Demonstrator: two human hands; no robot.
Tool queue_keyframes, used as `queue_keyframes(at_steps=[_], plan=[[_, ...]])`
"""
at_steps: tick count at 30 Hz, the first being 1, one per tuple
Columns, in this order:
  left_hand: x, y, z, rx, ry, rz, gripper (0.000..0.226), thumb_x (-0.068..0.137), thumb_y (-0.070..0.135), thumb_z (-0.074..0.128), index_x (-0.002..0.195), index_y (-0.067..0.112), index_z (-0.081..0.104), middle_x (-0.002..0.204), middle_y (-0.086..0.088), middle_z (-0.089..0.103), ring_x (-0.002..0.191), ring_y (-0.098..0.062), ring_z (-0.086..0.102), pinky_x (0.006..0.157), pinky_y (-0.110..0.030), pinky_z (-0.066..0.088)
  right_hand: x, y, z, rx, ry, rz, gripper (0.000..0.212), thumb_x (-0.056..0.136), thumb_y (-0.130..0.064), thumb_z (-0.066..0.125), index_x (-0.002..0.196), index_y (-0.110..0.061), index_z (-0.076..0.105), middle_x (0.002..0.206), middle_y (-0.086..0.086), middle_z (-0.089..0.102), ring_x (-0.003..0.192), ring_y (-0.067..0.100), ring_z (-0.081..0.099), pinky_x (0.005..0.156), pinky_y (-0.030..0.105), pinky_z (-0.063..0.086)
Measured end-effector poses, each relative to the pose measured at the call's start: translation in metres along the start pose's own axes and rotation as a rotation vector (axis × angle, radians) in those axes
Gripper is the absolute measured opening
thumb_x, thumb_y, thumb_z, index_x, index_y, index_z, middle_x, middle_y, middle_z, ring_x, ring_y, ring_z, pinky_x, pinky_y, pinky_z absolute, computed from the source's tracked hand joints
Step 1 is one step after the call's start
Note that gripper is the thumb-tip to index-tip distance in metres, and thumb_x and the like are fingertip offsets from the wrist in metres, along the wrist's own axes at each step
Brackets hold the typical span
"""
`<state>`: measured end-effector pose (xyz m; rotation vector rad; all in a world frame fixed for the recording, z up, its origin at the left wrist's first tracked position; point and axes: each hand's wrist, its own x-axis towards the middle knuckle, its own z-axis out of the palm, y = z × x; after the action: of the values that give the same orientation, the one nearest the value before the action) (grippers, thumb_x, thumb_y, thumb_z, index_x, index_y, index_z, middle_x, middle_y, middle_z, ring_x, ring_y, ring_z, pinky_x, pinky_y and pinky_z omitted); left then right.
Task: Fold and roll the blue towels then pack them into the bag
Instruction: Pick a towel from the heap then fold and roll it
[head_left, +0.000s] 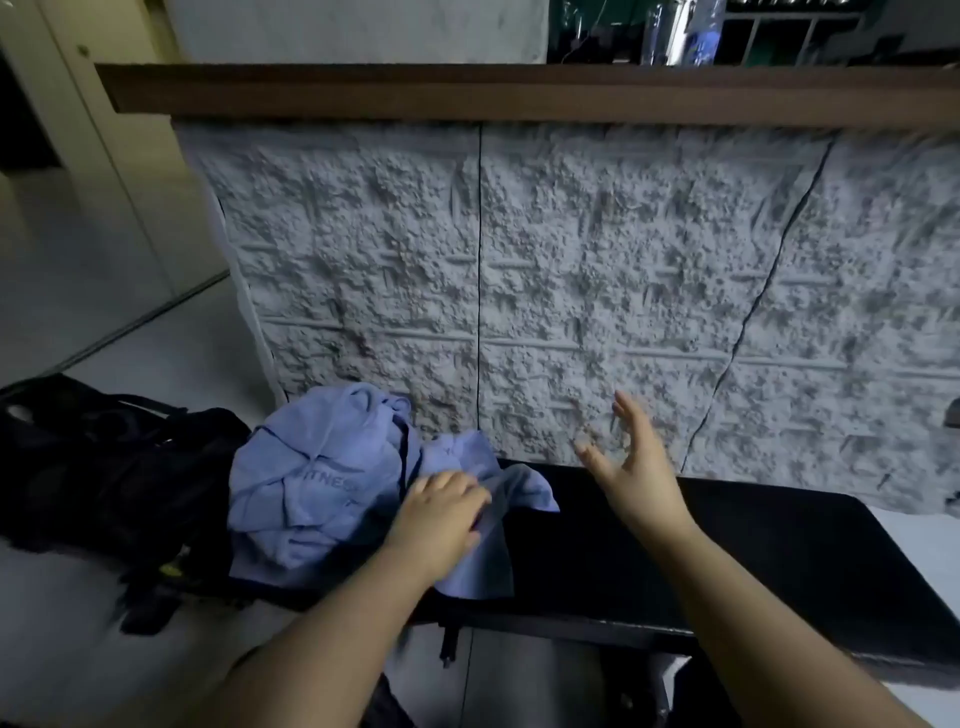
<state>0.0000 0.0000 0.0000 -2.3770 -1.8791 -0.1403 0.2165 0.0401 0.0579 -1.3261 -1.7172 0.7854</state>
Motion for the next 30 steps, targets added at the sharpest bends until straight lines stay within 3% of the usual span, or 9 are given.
queue_keyframes(at_steps=[3, 9, 12, 15, 18, 22, 24, 27, 30], plan=[[-0.001, 0.015, 0.029, -0.076, -0.229, -0.2, 0.045, 0.09, 0.039, 0.055, 0.128, 0.017, 0.043, 0.131, -0.002, 0.045, 0.125, -0.022, 0.038, 0.098, -0.033, 0.034, -0.011, 0.014, -0.001, 0.02, 0.018, 0.033, 0.072, 0.088, -0.027, 0.065, 0.147, -0.024, 0.025, 0.149, -0.007, 0.034, 0.137, 0.008, 0.029, 0.106, 0.024, 0.028], [-0.009, 0.023, 0.054, -0.047, -0.222, -0.319, 0.024, 0.096, 0.027, 0.042, 0.105, 0.012, 0.059, 0.114, -0.005, 0.054, 0.113, -0.024, 0.046, 0.086, -0.033, 0.038, -0.039, 0.041, 0.0, 0.015, -0.036, 0.112, 0.071, 0.086, -0.026, 0.068, 0.146, -0.021, 0.03, 0.145, -0.007, 0.04, 0.13, 0.0, 0.033, 0.1, 0.019, 0.028], [-0.008, 0.028, 0.042, -0.47, -0.071, -0.363, 0.028, 0.093, 0.021, 0.045, 0.068, 0.014, 0.034, 0.072, -0.003, 0.042, 0.074, -0.025, 0.046, 0.061, -0.032, 0.028, -0.043, 0.049, 0.003, -0.013, -0.093, 0.163, 0.064, 0.086, -0.027, 0.067, 0.142, -0.02, 0.037, 0.136, -0.008, 0.048, 0.13, 0.007, 0.041, 0.096, 0.021, 0.033], [-0.007, 0.033, 0.017, -0.901, 0.061, -0.447, 0.03, 0.094, 0.019, 0.047, 0.07, 0.012, 0.03, 0.064, -0.007, 0.029, 0.058, -0.018, 0.03, 0.054, -0.029, 0.02, -0.045, 0.045, 0.017, 0.053, -0.197, 0.189, 0.044, 0.086, -0.018, 0.068, 0.127, -0.019, 0.052, 0.121, -0.008, 0.059, 0.116, 0.012, 0.057, 0.095, 0.026, 0.046], [-0.012, 0.038, -0.012, -1.039, 0.156, -0.391, 0.028, 0.094, 0.021, 0.05, 0.071, 0.011, 0.039, 0.063, -0.005, 0.033, 0.057, -0.014, 0.033, 0.056, -0.029, 0.024, -0.054, 0.029, 0.035, 0.082, -0.347, 0.121, 0.039, 0.084, -0.02, 0.071, 0.12, -0.019, 0.057, 0.114, -0.007, 0.064, 0.101, 0.005, 0.064, 0.093, 0.033, 0.051], [-0.022, 0.043, -0.047, -1.102, 0.242, -0.295, 0.016, 0.09, 0.022, 0.06, 0.074, 0.024, 0.064, 0.073, -0.003, 0.065, 0.069, -0.016, 0.06, 0.065, -0.03, 0.046, -0.066, -0.001, 0.045, 0.1, -0.455, -0.031, 0.053, 0.079, -0.023, 0.075, 0.125, -0.03, 0.048, 0.12, -0.018, 0.058, 0.112, -0.008, 0.052, 0.092, 0.017, 0.045], [-0.027, 0.047, -0.06, -1.162, 0.283, -0.242, 0.016, 0.088, 0.017, 0.063, 0.078, 0.029, 0.066, 0.083, 0.003, 0.069, 0.08, -0.007, 0.064, 0.073, -0.026, 0.05, -0.07, -0.015, 0.044, 0.082, -0.374, -0.073, 0.047, 0.081, -0.021, 0.073, 0.121, -0.027, 0.049, 0.114, -0.016, 0.059, 0.104, -0.006, 0.054, 0.085, 0.015, 0.046], [-0.034, 0.052, -0.074, -1.145, 0.348, -0.123, 0.021, 0.085, 0.008, 0.065, 0.087, 0.029, 0.066, 0.096, 0.011, 0.061, 0.089, 0.012, 0.056, 0.08, -0.009, 0.044, -0.072, -0.034, 0.034, 0.085, -0.171, -0.091, 0.014, 0.09, -0.015, 0.058, 0.104, -0.013, 0.06, 0.094, -0.002, 0.067, 0.084, 0.009, 0.061, 0.073, 0.025, 0.046], [-0.045, 0.059, -0.084, -1.133, 0.331, -0.046, 0.035, 0.083, 0.009, 0.068, 0.099, 0.038, 0.059, 0.109, 0.009, 0.055, 0.1, 0.009, 0.053, 0.087, -0.009, 0.041, -0.073, -0.05, 0.021, 0.213, -0.131, -0.024, 0.017, 0.094, -0.01, 0.046, 0.092, -0.005, 0.063, 0.087, 0.013, 0.068, 0.073, 0.011, 0.057, 0.066, 0.027, 0.044]])
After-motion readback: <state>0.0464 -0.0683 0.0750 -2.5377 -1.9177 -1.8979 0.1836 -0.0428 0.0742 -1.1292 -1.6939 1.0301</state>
